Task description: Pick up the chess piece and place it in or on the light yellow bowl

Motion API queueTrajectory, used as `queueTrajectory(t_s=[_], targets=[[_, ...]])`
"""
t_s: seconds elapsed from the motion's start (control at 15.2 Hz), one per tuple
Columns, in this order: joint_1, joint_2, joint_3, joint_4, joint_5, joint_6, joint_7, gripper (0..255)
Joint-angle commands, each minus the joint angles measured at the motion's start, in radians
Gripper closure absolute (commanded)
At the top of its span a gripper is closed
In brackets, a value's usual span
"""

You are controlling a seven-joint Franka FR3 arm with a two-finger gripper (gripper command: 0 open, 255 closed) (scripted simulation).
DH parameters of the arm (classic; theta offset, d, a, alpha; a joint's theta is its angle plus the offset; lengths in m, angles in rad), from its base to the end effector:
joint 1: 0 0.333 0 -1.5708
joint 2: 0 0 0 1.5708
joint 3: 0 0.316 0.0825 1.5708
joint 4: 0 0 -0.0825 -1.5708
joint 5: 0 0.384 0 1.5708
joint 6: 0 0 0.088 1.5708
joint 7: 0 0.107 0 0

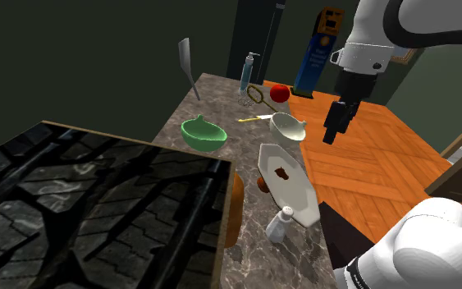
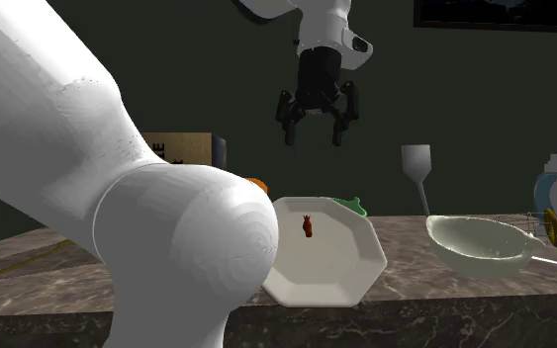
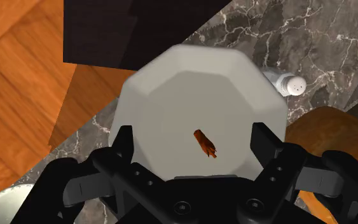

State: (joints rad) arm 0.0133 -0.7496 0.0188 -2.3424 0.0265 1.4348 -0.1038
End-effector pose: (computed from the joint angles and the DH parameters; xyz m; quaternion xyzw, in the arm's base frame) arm 0.3006 0.0144 0.5750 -0.9947 -0.0654 0.0786 0.0099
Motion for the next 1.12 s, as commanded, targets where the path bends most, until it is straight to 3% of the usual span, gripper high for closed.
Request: queueTrajectory(t_s=[0.0, 0.73, 1.06], targets=[[0.000, 0.000, 0.000, 0.000, 0.000, 0.000, 0.000, 0], [0.202, 0.170, -0.003, -0.198, -0.073, 0.445, -0.460, 0], [0.210, 0.191, -0.004, -0.252, -0.079, 0.525, -0.480, 0]])
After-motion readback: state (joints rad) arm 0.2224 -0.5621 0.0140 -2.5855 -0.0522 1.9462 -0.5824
